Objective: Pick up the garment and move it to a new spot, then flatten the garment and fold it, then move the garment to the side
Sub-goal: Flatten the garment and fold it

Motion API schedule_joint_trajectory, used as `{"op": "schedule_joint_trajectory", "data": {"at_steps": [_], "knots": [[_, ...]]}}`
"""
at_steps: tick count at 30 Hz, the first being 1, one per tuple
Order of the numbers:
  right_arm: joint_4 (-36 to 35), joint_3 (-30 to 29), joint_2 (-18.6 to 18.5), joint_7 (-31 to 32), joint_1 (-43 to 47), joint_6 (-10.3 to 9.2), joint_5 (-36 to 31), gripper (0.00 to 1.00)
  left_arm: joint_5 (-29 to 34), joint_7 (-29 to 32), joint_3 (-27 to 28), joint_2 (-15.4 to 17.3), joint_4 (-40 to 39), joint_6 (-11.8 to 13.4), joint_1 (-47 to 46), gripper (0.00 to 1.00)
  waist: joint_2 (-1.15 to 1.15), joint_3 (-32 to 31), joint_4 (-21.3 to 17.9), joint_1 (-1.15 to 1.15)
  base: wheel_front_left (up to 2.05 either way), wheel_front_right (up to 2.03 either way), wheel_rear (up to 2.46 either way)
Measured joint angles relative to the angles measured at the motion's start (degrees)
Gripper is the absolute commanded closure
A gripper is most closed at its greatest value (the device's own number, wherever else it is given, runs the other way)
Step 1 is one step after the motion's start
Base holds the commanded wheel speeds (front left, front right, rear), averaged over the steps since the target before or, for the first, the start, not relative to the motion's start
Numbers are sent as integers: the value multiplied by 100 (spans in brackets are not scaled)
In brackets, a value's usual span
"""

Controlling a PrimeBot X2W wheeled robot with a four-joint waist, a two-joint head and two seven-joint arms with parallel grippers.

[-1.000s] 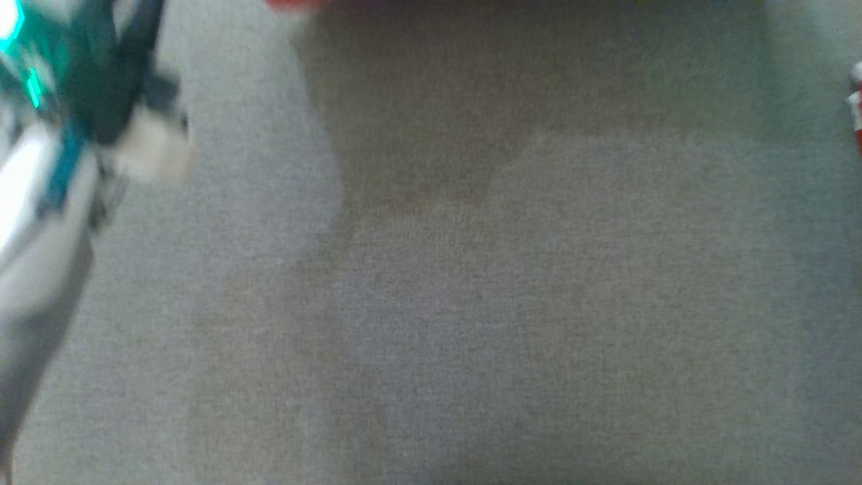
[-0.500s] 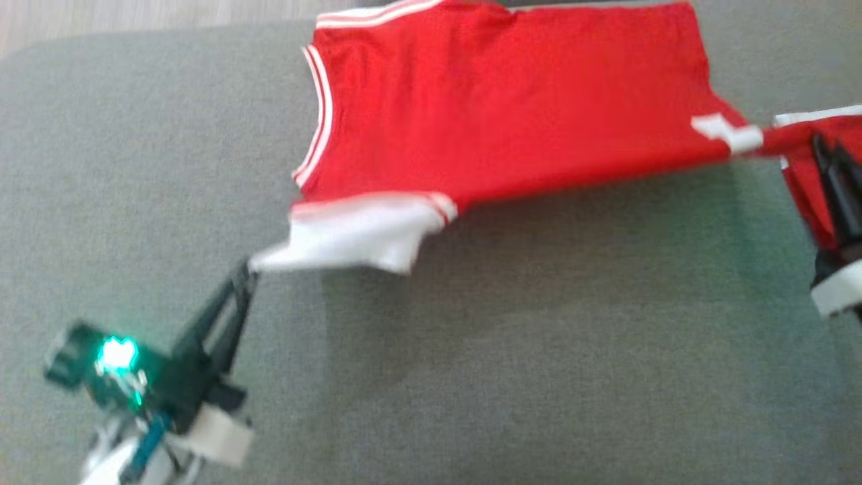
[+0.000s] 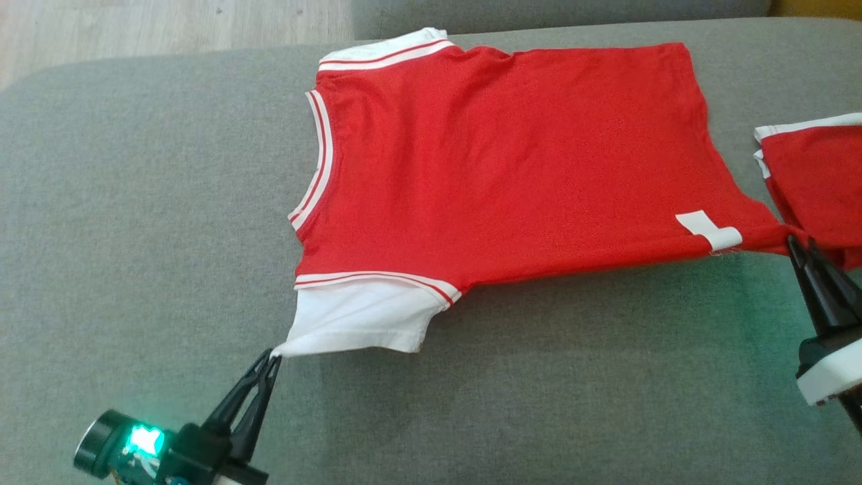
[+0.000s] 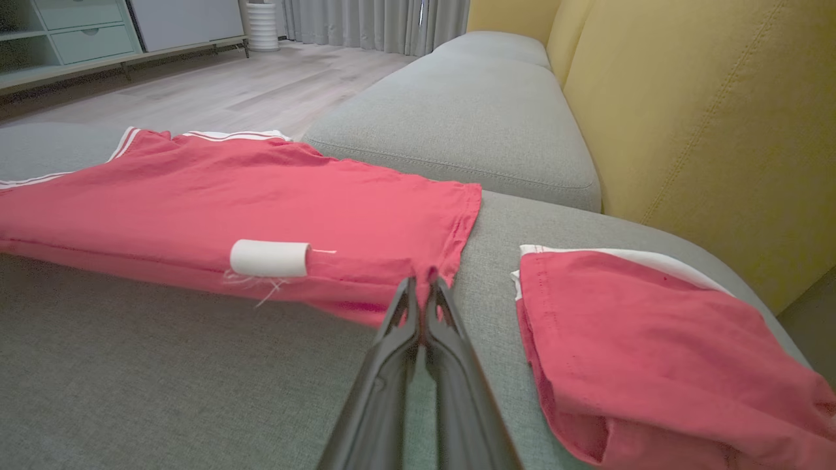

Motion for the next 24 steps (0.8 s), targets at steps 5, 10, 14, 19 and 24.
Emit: {"op": "schedule_joint_trajectory", "data": {"at_steps": [5, 10, 14, 19, 24], "knots": [[-11, 0, 38, 0, -15, 0, 0, 100, 23, 23, 49, 66, -74, -51, -326, 100, 0, 151, 1, 0, 0, 0, 0], [82, 29, 55, 0, -386, 0, 0, 100, 221, 73, 111, 60, 159, -374, -1469, 100, 0, 461, 8, 2, 0, 0, 0], [248, 127, 57, 0, -782, 0, 0, 100, 220, 65, 182, -91, 543, -538, -2153, 100, 0, 689, 6, 2, 0, 0, 0], [414, 275, 108, 0, -1345, 0, 0, 100, 347, -97, 177, -486, 1311, -761, -3098, 100, 0, 1082, -14, 2, 0, 0, 0], [639, 423, 163, 1, -1845, 0, 0, 100, 485, -297, 71, -734, 2124, -1005, -3855, 100, 0, 1417, -74, 3, 0, 0, 0]]}}
